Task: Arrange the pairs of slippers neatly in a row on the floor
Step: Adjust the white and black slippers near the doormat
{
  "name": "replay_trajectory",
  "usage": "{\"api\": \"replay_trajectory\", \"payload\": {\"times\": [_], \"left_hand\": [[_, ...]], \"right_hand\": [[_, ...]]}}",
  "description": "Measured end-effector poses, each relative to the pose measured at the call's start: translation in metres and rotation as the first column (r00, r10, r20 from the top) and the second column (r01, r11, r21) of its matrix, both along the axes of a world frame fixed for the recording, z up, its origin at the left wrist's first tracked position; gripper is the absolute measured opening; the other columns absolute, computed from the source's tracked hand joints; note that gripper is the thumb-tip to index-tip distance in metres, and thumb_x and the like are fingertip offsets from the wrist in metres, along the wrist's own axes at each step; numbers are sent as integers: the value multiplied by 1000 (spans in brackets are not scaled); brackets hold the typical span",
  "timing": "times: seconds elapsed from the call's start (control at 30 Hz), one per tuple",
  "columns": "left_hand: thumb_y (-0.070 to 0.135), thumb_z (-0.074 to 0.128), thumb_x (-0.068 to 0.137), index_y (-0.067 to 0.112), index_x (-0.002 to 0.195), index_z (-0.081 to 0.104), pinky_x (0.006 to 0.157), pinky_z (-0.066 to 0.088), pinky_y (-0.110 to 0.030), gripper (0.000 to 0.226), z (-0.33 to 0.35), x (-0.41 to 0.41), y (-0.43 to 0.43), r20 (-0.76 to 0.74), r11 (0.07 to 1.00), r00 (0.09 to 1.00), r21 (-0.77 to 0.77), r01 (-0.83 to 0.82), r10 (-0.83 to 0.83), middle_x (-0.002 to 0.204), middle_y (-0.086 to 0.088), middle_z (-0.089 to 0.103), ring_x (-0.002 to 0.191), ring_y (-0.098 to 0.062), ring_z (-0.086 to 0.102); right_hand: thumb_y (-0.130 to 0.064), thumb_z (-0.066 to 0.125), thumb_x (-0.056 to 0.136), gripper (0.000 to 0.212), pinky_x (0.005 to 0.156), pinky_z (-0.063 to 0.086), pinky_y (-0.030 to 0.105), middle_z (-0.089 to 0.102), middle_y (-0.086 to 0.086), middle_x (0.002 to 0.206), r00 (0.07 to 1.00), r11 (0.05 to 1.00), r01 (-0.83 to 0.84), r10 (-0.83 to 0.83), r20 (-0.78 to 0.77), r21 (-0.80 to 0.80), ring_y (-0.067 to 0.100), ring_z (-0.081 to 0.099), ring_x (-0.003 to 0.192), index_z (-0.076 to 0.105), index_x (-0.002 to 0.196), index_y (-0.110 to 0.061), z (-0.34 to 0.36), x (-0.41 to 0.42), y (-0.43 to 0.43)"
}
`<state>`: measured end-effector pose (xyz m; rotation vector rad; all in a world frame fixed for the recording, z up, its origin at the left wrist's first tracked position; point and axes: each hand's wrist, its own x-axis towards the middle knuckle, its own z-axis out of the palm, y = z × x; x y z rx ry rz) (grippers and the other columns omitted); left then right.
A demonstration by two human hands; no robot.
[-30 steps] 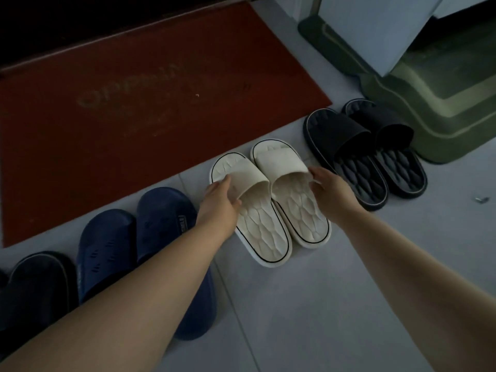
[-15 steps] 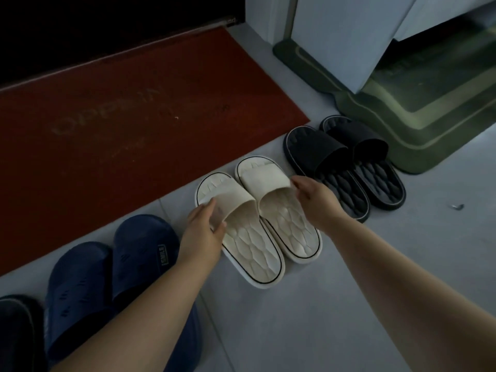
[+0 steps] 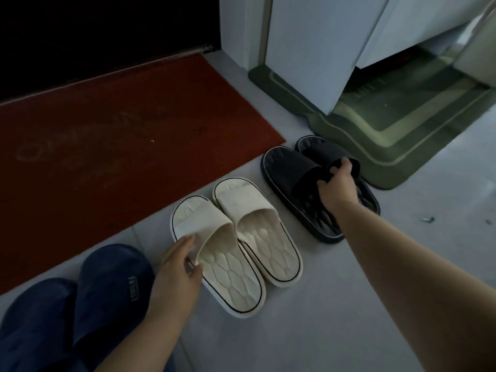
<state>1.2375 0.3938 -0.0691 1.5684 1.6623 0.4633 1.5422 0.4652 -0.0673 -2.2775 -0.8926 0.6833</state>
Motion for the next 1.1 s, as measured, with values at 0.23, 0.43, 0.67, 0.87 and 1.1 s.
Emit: {"api": "replay_trajectory", "payload": {"times": [0.23, 0.43, 0.67, 0.87, 1.1], "left_hand": [[3, 58, 85, 24, 133, 44, 106, 36, -31, 55, 0, 2, 0, 3, 998, 999, -25, -50, 50, 144, 0, 40, 125, -20, 46], [-1, 57, 84, 22, 131, 47, 107, 38, -38, 54, 0, 6, -1, 15, 996, 996, -11, -84, 84, 140, -2, 43, 124, -22, 47], [-4, 61, 79, 21, 131, 47, 108, 39, -39, 60, -4, 7, -4, 54, 995, 993, -7, -102, 102, 142, -2, 40, 126, -20, 44], [-5, 63, 78, 24, 131, 46, 101, 41, -28, 62, -6, 5, -5, 90, 994, 990, 1, -107, 106, 142, 1, 39, 126, -19, 45], [-2, 66, 76, 25, 129, 47, 97, 42, -26, 62, -10, 3, -4, 126, 993, 985, 10, -118, 116, 140, 2, 42, 124, -16, 46]], "right_hand": [[-10, 57, 87, 80, 82, 45, 45, 61, 17, 111, 956, 994, -74, 94, 278, -81, 37, 57, 101, 6, 147, -22, -6, 16, 10], [-8, 62, 82, 81, 89, 44, 42, 64, 13, 107, 962, 997, -80, 78, 262, -2, 33, 57, 104, 15, 147, -21, -11, 27, -2], [-15, 65, 81, 81, 96, 40, 38, 65, 9, 113, 988, 1000, 10, -14, 156, 27, 28, 55, 113, 17, 146, -18, -12, 27, -4], [-19, 61, 84, 77, 92, 43, 41, 59, 11, 123, 993, 998, 59, -63, 96, 37, 33, 54, 114, 14, 145, -26, -10, 4, -11], [-15, 59, 86, 73, 97, 40, 42, 49, 19, 135, 933, 995, -66, 86, 349, -70, 38, 46, 122, 17, 146, -16, 7, 14, 23]]}}
